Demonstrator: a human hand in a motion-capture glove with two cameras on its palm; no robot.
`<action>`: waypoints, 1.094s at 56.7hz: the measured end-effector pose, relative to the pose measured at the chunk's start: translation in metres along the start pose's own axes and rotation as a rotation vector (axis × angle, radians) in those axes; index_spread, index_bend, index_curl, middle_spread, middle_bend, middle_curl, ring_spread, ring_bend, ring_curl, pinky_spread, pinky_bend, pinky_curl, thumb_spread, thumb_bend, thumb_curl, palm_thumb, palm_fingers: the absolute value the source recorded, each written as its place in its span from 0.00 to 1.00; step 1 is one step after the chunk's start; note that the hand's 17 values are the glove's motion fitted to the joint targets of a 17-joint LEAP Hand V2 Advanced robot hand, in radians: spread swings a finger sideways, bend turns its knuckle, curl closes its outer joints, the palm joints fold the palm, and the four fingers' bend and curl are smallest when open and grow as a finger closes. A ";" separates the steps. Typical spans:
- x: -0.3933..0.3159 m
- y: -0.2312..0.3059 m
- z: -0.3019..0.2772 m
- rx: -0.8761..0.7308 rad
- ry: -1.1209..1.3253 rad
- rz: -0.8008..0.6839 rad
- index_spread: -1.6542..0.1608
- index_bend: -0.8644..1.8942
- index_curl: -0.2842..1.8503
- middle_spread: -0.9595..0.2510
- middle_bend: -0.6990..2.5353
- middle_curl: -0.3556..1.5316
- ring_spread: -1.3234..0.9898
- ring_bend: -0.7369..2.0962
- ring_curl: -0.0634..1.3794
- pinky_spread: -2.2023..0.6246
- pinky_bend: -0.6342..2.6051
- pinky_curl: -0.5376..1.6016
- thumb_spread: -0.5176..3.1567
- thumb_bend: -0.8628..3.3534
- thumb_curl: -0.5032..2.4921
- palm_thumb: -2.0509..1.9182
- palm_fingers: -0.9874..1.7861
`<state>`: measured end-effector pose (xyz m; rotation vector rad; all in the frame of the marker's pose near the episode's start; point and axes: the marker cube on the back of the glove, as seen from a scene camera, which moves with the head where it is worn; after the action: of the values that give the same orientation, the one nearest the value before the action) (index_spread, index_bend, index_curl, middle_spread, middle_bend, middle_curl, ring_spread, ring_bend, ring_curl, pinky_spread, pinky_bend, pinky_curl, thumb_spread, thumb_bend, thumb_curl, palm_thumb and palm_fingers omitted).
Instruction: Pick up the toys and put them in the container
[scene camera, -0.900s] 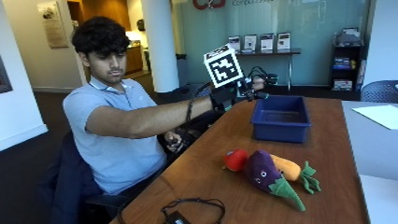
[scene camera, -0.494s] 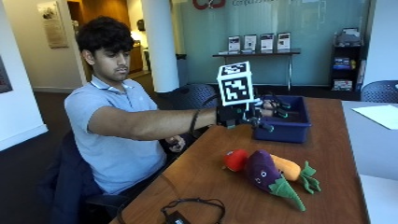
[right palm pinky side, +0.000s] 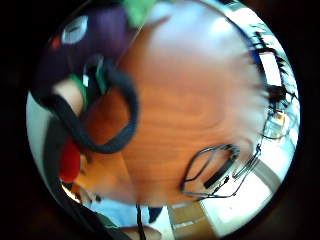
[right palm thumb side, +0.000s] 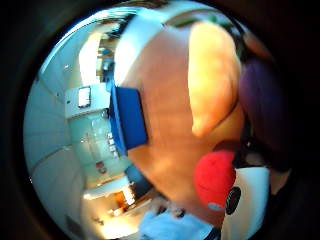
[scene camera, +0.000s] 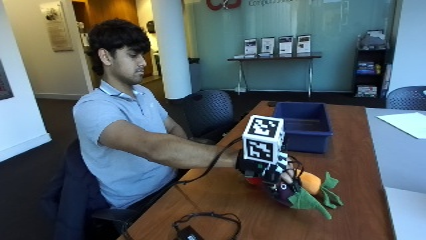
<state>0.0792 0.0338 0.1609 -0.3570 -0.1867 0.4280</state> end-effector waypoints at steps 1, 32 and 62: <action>0.000 -0.001 -0.006 0.028 0.019 0.006 0.76 0.47 0.29 0.82 0.31 0.29 0.58 0.32 0.08 0.77 0.53 0.41 0.60 0.29 0.29 0.65 0.48; -0.268 0.022 -0.144 0.281 0.096 -0.425 0.80 0.46 0.36 0.79 0.34 0.36 0.54 0.43 0.16 0.71 0.49 0.40 0.53 0.32 0.40 0.73 0.58; -0.407 0.030 -0.044 -0.248 0.181 -0.494 0.79 0.39 0.39 0.80 0.31 0.38 0.55 0.42 0.16 0.71 0.55 0.43 0.54 0.31 0.44 0.70 0.46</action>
<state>-0.2852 -0.1315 0.0673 -0.5728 -0.1453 -0.1182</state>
